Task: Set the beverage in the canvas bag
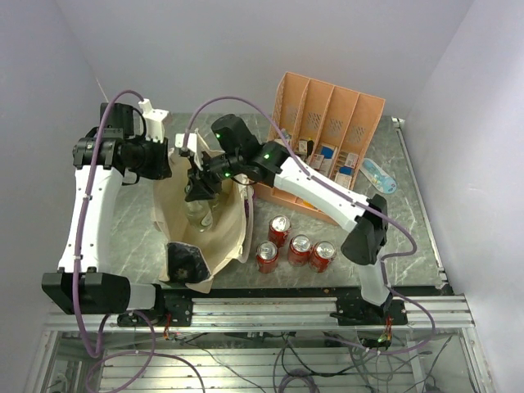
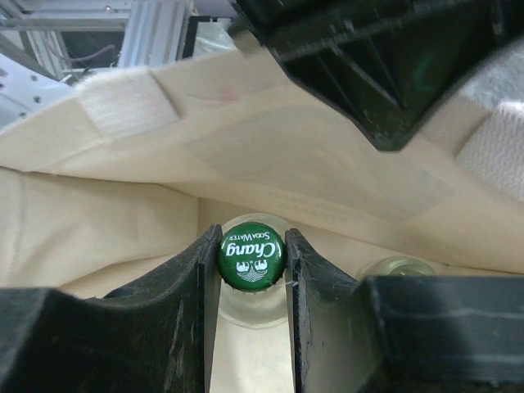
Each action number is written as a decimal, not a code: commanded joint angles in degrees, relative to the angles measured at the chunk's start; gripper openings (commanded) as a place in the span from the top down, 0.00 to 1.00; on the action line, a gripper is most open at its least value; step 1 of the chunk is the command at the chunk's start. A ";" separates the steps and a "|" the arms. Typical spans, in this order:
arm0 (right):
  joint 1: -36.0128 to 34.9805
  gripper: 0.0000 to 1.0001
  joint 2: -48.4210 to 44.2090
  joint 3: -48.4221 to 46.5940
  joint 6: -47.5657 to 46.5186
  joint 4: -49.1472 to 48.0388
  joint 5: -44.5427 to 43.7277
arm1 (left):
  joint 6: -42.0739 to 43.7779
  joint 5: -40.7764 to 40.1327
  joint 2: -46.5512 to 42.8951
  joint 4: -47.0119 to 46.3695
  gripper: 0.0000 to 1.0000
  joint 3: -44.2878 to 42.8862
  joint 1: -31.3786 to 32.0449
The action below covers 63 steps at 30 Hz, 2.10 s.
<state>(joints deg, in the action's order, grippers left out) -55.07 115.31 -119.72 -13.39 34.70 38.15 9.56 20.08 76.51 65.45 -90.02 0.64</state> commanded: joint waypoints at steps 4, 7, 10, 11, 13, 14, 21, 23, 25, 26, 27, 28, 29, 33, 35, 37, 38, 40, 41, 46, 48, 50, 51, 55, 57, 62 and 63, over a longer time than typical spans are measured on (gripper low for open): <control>1.39 1.00 0.89 3.74 -1.86 -13.63 2.70 | 0.74 3.72 0.41 0.71 0.92 0.91 -2.40; 1.59 1.00 2.76 5.97 -2.77 -16.15 2.63 | 1.40 2.90 1.25 1.39 0.93 0.90 -2.49; 1.89 1.00 4.37 7.11 -3.11 -18.24 2.28 | 2.09 2.61 2.10 2.03 0.93 0.73 -2.49; 1.96 1.00 5.08 7.13 -3.88 -18.48 1.97 | 2.10 2.71 2.29 2.00 0.93 0.77 -2.49; 2.02 1.00 6.25 6.82 -5.32 -18.26 1.21 | 2.25 2.84 2.48 1.86 0.93 0.73 -2.49; 2.11 1.00 6.58 6.83 -5.98 -18.21 0.71 | 2.56 2.88 2.48 1.79 0.93 0.68 -2.50; 3.53 1.00 7.14 6.93 -9.75 -15.94 -3.70 | 4.61 2.40 3.39 2.01 0.93 -0.70 -2.49; 3.69 1.00 6.81 7.17 -10.77 -15.01 -5.71 | 5.05 2.07 3.77 2.11 0.93 -1.55 -2.49; 3.67 1.00 6.41 7.50 -12.22 -13.97 -8.05 | 5.46 1.48 3.82 2.13 0.93 -2.08 -2.49; 3.72 1.00 6.28 7.49 -12.92 -13.20 -9.30 | 5.69 1.19 3.78 2.14 0.93 -2.25 -2.49; 3.85 1.00 6.13 7.30 -13.69 -12.33 -10.11 | 5.91 0.66 3.67 2.18 0.93 -2.27 -2.49; 3.90 1.00 6.03 7.11 -14.41 -11.48 -10.92 | 6.14 0.39 3.46 2.08 0.93 -2.15 -2.50; 3.90 1.00 5.80 7.05 -14.95 -10.98 -11.64 | 6.35 0.13 3.21 2.06 0.93 -1.98 -2.51; 4.15 1.00 4.86 6.41 -16.43 -8.96 -13.62 | 7.05 -0.62 3.03 1.99 0.93 -1.30 -2.50; 4.18 1.00 4.75 5.33 -17.12 -7.03 -14.11 | 7.58 -1.09 3.18 2.05 0.93 -1.45 -2.51; 4.16 1.00 4.75 4.45 -17.28 -5.50 -14.68 | 7.92 -1.30 3.35 2.05 0.93 -1.91 -2.49; 4.18 1.00 4.80 4.04 -17.25 -4.87 -15.09 | 8.07 -1.35 3.47 2.07 0.93 -2.18 -2.49; 4.29 1.00 4.99 3.12 -16.84 -3.35 -16.04 | 8.38 -1.36 3.71 1.96 0.93 -2.50 -2.49; 4.49 1.00 5.08 2.62 -16.66 -2.68 -16.62 | 8.49 -1.48 3.81 1.96 0.93 -2.65 -2.49; 4.88 1.00 6.34 -0.94 -14.73 2.03 -20.38 | 9.89 -0.53 4.00 1.97 0.93 -2.94 -2.40; 4.88 1.00 6.59 -1.59 -13.76 3.45 -22.04 | 10.38 0.84 3.92 1.91 0.93 -2.65 -2.41; 4.86 1.00 6.64 -1.63 -13.15 4.33 -23.92 | 10.79 2.28 3.72 1.88 0.93 -2.39 -2.40; 4.88 1.00 6.54 -1.65 -12.84 4.48 -24.99 | 11.02 2.70 3.62 1.83 0.93 -2.17 -2.45; 4.81 1.00 7.08 -2.92 -12.20 5.53 -28.16 | 11.77 3.57 3.10 1.99 0.93 -1.60 -2.11; 4.79 1.00 7.28 -3.46 -12.11 5.91 -29.22 | 11.92 3.40 2.95 1.88 0.93 -1.32 -1.85; 4.25 1.00 9.14 -7.26 -12.19 8.95 -32.64 | 12.60 4.44 2.55 2.14 0.93 -1.17 -1.29; 4.19 1.00 9.76 -8.21 -12.21 9.79 -33.53 | 12.73 4.91 2.40 2.10 0.93 -1.14 -1.22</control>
<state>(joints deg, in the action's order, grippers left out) -52.14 124.64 -121.95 -23.20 47.51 15.05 21.04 22.35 79.99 66.52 -91.44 -0.97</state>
